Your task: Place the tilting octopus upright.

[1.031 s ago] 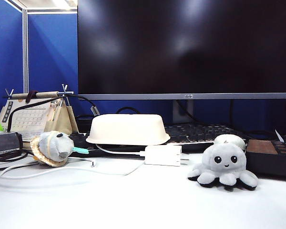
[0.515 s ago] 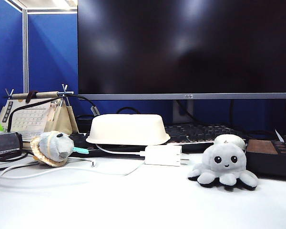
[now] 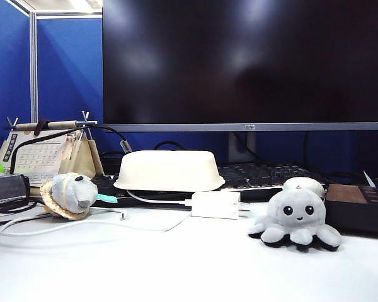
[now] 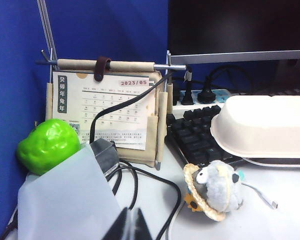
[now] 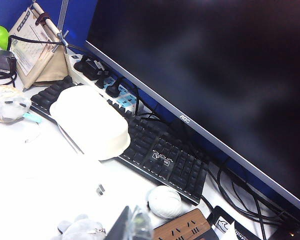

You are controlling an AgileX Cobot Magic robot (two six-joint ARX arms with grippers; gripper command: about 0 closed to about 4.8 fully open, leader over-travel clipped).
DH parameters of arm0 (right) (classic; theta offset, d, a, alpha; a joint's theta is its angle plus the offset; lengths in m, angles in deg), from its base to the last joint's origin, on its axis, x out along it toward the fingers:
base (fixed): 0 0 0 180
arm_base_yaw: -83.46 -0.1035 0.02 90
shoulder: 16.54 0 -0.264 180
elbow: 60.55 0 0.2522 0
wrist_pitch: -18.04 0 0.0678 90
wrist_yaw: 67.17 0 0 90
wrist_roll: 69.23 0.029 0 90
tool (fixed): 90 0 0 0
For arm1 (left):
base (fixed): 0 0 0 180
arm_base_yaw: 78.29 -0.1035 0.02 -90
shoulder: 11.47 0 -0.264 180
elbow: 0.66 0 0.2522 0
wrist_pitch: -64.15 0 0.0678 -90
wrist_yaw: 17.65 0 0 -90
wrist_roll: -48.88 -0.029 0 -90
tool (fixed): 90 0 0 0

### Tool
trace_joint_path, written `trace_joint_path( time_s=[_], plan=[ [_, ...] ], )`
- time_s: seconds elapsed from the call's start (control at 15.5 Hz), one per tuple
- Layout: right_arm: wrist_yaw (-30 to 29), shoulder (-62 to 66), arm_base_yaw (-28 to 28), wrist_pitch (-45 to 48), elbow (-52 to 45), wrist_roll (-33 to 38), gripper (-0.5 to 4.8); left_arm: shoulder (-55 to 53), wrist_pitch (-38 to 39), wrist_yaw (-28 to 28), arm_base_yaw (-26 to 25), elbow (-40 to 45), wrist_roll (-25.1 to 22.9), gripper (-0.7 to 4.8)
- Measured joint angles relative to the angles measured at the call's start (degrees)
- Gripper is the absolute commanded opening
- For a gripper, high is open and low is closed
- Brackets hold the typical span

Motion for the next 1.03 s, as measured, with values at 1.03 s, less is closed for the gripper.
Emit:
trace_joint_path(
  time_s=[1.03],
  plan=[
    [-75.2,-5.6,88.6,23.7,-6.4,4.9,-0.06,0.0,0.8,0.0,0.0,0.0,0.0,0.22]
  ],
)
